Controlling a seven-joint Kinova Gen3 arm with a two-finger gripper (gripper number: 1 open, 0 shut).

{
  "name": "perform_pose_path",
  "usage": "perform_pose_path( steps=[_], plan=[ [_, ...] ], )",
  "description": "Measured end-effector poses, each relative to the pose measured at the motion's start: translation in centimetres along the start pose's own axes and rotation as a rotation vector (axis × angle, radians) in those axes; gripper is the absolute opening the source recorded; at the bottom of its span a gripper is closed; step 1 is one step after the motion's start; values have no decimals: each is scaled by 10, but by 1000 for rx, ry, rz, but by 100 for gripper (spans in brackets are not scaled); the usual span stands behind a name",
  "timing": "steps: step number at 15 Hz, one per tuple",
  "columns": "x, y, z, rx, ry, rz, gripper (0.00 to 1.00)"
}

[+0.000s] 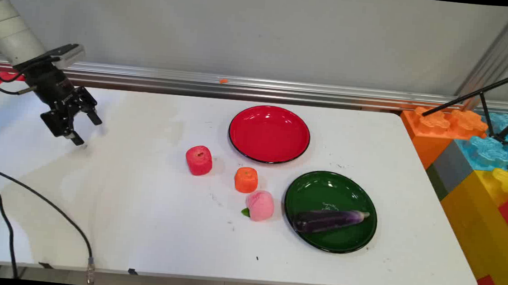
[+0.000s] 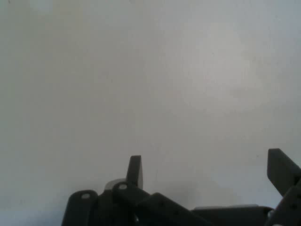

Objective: Pick up the eggplant from the green plate

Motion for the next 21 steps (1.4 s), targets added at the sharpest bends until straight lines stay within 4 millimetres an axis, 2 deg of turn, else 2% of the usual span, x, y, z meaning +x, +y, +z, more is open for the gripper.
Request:
perform_pose_path(
  steps=[5,8,17,21],
  plan=[
    [19,13,4,10,27,-73,100],
    [37,24,7,18,47,-116,100],
    [128,78,18,52,141,-266,100],
    [167,104,39,82,145,-352,100]
  ],
)
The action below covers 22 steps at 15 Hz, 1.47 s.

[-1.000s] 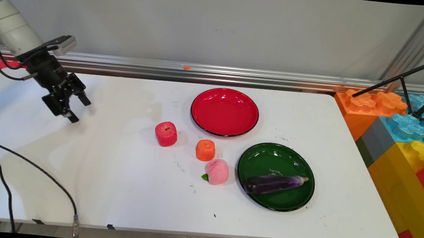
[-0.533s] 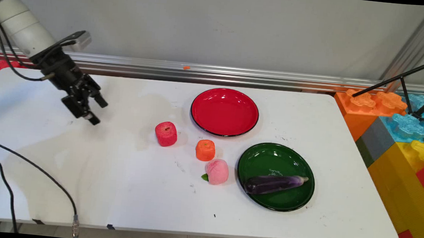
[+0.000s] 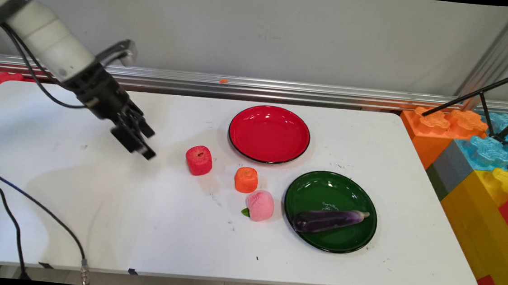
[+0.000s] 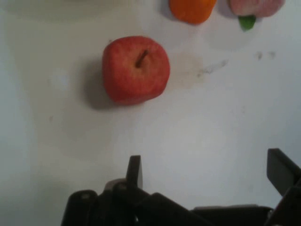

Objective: Pick up the eggplant from the green plate

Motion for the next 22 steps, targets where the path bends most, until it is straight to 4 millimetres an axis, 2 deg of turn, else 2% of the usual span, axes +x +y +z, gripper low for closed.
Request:
perform_pose_path(
  steps=[3,9,16,22],
  plan=[
    [10,19,17,11,-6,-38,100],
    [36,62,66,29,-22,-73,100],
    [63,87,108,39,1,-83,100],
    [98,107,139,19,60,-87,100]
  ],
)
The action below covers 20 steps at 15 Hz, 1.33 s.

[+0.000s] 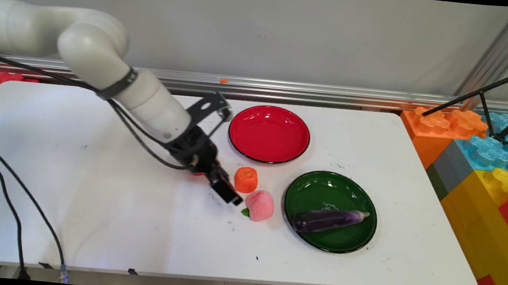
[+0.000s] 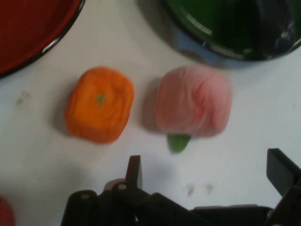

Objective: Pick up the eggplant from the green plate

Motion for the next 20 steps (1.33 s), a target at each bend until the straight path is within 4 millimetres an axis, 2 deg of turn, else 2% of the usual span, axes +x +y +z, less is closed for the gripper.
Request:
perform_pose_path(
  steps=[7,13,20],
  plan=[
    [43,28,38,-44,67,25,100],
    [75,43,76,-77,110,43,100],
    [89,50,109,-115,116,39,100]
  ],
)
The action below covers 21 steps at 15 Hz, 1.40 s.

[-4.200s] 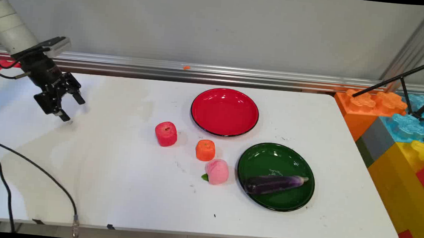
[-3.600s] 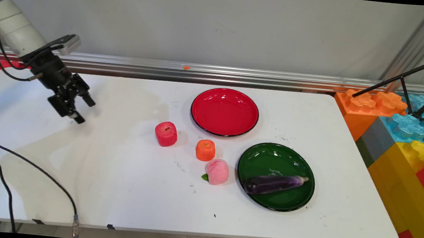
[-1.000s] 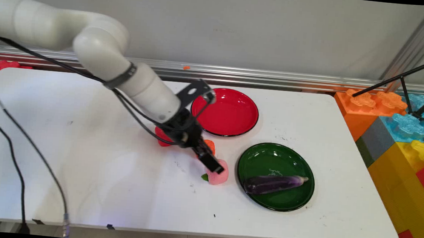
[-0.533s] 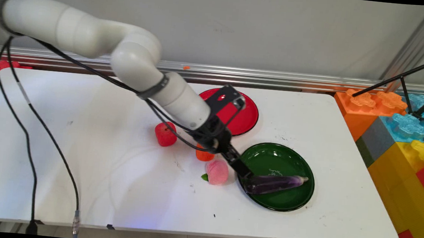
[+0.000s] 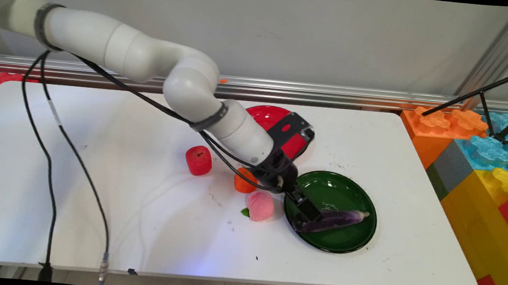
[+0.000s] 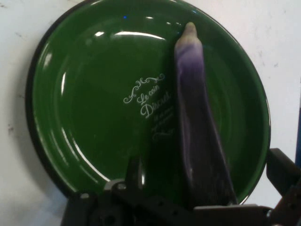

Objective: Pick up the eggplant from the green plate, then place the picked object on the table

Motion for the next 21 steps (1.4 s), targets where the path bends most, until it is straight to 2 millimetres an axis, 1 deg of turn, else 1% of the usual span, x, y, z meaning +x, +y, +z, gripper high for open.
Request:
perform_pose_path(
  steps=[5,10,11,17,21],
  plan=[
    [-1,1,19,-19,-7,-11,100],
    [-2,1,28,-24,-13,1,100],
    [-2,1,29,-23,-14,4,0],
    [-2,1,33,-29,-17,17,0],
    [3,1,28,-26,-5,12,0]
  ],
)
